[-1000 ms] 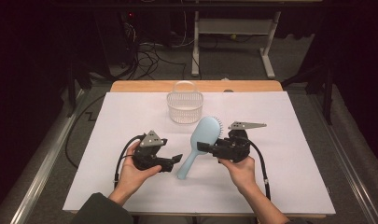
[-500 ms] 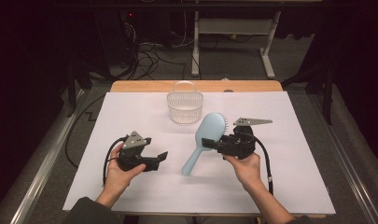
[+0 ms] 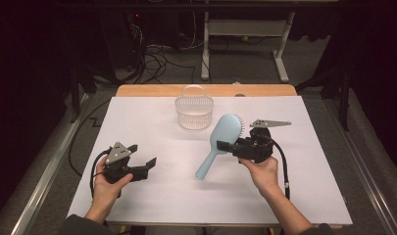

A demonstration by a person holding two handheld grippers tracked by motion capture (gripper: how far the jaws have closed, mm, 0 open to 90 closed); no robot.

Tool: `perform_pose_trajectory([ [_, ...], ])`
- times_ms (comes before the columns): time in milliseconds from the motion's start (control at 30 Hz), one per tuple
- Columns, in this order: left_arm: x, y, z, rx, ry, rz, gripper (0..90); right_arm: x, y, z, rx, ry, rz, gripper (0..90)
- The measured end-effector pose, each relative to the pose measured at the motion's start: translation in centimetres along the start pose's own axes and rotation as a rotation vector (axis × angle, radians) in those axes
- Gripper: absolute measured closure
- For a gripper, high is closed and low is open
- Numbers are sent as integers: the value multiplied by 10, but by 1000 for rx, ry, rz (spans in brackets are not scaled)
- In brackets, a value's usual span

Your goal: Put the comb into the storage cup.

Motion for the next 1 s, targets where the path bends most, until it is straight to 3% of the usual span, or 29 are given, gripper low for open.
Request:
perform_pose_trajectory([
  [300, 10, -18, -6, -46, 31, -36, 172, -3, 7, -8, -14, -23, 3, 581],
  [467, 13, -28, -9, -69, 68, -29, 172, -6, 10, -10, -12, -34, 7, 581],
  [1000, 20, -44, -14, -105, 111, -42, 172, -10, 28, -11, 4, -77, -2, 580],
])
Point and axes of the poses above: each handheld gripper's, and its own axes: z roughly forward along the jaws, y roughly out of its top, x roughly to its left, the point moved 1 cm from there along z, roughly forward along the jaws, and after that the axes turned 4 degrees about -y, right-handed, at the moved point
